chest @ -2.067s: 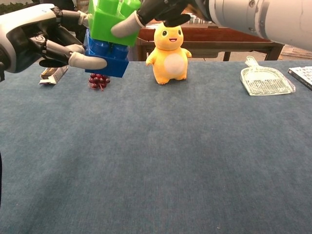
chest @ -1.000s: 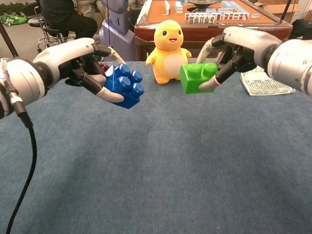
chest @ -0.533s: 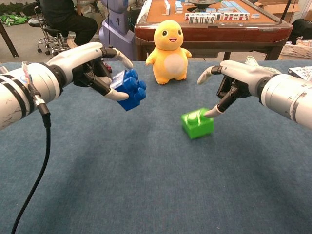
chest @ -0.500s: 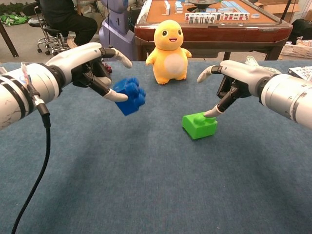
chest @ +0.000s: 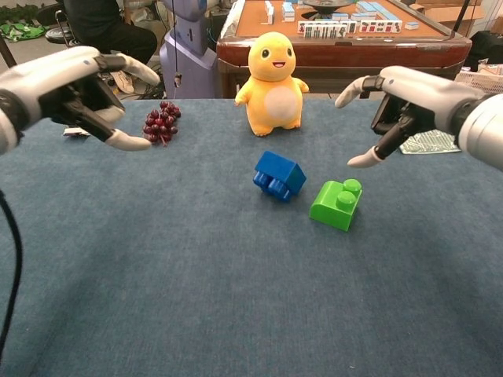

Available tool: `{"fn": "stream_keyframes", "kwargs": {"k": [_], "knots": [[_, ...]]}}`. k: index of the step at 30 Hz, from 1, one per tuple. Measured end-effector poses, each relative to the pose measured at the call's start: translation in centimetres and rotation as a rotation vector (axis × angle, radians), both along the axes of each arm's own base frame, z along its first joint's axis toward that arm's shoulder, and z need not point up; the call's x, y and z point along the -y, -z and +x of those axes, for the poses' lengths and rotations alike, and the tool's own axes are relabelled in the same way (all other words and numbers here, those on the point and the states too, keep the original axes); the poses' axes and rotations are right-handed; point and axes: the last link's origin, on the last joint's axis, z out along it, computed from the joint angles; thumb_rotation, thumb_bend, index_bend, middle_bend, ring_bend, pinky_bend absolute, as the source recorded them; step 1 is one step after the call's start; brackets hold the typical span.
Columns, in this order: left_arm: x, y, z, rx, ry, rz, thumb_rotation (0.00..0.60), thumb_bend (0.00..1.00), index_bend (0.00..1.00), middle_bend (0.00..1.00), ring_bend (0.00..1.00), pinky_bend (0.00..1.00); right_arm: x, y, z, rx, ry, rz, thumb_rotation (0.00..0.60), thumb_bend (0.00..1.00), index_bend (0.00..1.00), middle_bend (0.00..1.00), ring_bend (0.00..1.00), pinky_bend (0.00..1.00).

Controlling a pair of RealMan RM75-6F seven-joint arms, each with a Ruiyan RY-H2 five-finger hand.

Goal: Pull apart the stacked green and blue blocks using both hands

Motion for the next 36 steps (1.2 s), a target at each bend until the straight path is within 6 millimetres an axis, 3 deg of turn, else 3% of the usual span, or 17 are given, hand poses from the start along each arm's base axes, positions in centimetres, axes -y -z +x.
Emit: {"fn": "stream_keyframes", "kwargs": {"k": [3,6,9,13,16,23,29,36], "knots": [[0.8,-2.4,-1.7,-0.049,0.002,0.068,0.6,0.06,0.2,0.55,0.63,0.93,-0.5,-1.7,-0.7,-0.022,-0.019,-0.024,0.6,0.0,0.34,0.67,0.57,0.78],[1.8,-5.0,-3.7,-0.112,0.008,0.15,0.6,0.06,0.2,0.41,0.47,0.77,-0.9,-3.4,-1.5,-0.053,-0.041,-0.04,0.6,0.0,0.34,0.49,0.46,0.64],[3.0,-7.7,-5.7,-0.179,0.007,0.238,0.6,0.06,0.2,0.34,0.37,0.62,-1.5,-5.2,-2.6,-0.089,-0.066,-0.058,0.6,0.0,0.34,0.41,0.38,0.51],[4.7,-10.5,-8.2,-0.243,0.01,0.3,0.6,0.07,0.2,0.32,0.27,0.41,-2.7,-7.5,-4.1,-0.132,-0.072,-0.095,0.6,0.0,0.34,0.39,0.35,0.37],[5.6,-12.5,-10.0,-0.292,0.012,0.297,0.6,0.08,0.2,0.3,0.24,0.37,-3.6,-9.0,-5.3,-0.148,-0.061,-0.119,0.6,0.0,0.34,0.39,0.33,0.36],[10.2,-16.8,-14.7,-0.368,-0.077,0.336,0.6,0.08,0.2,0.3,0.24,0.37,-6.0,-11.9,-7.6,-0.178,-0.046,-0.15,0.6,0.0,0.35,0.39,0.32,0.35],[13.8,-17.9,-17.4,-0.399,-0.161,0.315,0.6,0.08,0.22,0.3,0.24,0.37,-8.2,-14.1,-9.7,-0.197,-0.029,-0.165,0.6,0.0,0.37,0.39,0.32,0.35],[16.0,-18.1,-19.5,-0.397,-0.227,0.283,0.6,0.08,0.24,0.3,0.24,0.37,-10.4,-15.4,-11.9,-0.235,-0.009,-0.192,0.6,0.0,0.39,0.39,0.32,0.35]]}}
